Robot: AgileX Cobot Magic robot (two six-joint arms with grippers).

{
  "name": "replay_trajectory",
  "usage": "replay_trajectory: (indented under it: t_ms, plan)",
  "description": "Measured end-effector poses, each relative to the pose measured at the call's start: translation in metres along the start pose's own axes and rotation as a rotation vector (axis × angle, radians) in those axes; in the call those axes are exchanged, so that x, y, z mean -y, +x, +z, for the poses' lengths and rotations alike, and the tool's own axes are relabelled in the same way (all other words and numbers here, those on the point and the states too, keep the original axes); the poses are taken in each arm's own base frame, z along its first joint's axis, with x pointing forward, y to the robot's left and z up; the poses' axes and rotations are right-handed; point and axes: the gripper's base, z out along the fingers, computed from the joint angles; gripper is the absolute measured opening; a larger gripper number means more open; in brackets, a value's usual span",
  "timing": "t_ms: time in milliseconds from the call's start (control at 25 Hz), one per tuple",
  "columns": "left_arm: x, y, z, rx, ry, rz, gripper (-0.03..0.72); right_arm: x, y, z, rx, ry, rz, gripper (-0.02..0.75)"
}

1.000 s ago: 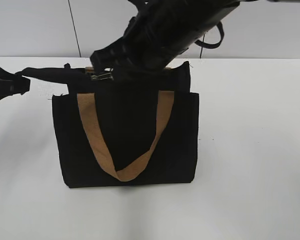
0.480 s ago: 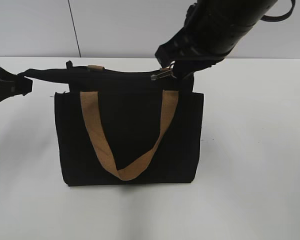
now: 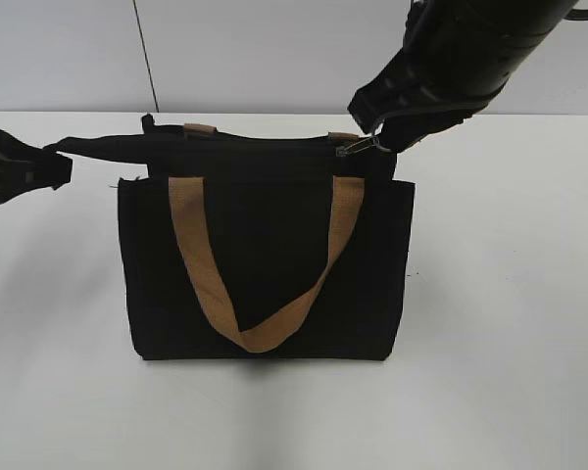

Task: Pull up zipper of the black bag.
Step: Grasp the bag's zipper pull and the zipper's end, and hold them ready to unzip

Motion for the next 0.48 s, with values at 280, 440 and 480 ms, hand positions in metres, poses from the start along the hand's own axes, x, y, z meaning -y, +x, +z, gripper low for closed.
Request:
replay_trajectory:
  t_ms: [280, 440, 480]
  plan:
    - [-0.0051, 0.0, -0.001, 0.003, -0.039, -0.005, 0.427, 0.0035, 0.0006, -0.0057, 0.009, -0.01, -0.018, 0.347]
    - [-0.0048, 0.0, -0.001, 0.003, -0.035, -0.005, 0.606, 0.002, -0.0007, -0.0078, 0.025, -0.026, -0.021, 0.536]
    - [-0.0048, 0.0, -0.001, 0.003, -0.035, -0.008, 0.607, 0.002, -0.0007, -0.0087, 0.027, -0.026, -0.022, 0.549]
